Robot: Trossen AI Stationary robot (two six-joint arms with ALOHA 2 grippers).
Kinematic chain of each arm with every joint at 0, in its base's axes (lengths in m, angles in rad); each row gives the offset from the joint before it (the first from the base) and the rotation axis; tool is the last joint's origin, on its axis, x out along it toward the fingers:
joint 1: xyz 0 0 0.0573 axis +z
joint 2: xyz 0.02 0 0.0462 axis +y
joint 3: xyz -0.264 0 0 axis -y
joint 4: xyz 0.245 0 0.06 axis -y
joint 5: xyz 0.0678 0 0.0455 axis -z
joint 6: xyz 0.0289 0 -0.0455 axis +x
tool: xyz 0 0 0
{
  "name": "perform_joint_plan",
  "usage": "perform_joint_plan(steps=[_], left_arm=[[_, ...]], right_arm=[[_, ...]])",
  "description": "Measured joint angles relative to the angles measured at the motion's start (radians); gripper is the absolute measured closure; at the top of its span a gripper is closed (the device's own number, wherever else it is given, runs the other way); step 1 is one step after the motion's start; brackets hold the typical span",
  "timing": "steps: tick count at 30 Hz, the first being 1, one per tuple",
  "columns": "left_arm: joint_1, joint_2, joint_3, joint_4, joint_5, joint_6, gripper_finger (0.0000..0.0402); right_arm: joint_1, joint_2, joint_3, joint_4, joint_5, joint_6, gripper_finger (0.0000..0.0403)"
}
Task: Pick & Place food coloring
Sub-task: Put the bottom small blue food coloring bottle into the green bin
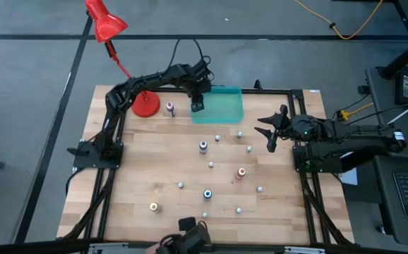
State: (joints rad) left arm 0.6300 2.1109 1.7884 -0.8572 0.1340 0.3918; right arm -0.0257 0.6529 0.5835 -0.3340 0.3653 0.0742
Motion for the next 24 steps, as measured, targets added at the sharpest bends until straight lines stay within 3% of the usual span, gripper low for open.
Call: perform_joint_plan(steps=[10, 24], left_arm=[[0.018, 0.0, -0.076, 0.11, 0.007, -0.001, 0.0359], [0.034, 0.006, -0.082, 0.141, -0.054, 0.037, 0.036]], right_arm=[[0.0, 0.0, 0.0, 0.0, 0.0, 0.001, 0.0228], [0.0, 0.0, 0.0, 0.0, 0.0, 0.003, 0.0228]])
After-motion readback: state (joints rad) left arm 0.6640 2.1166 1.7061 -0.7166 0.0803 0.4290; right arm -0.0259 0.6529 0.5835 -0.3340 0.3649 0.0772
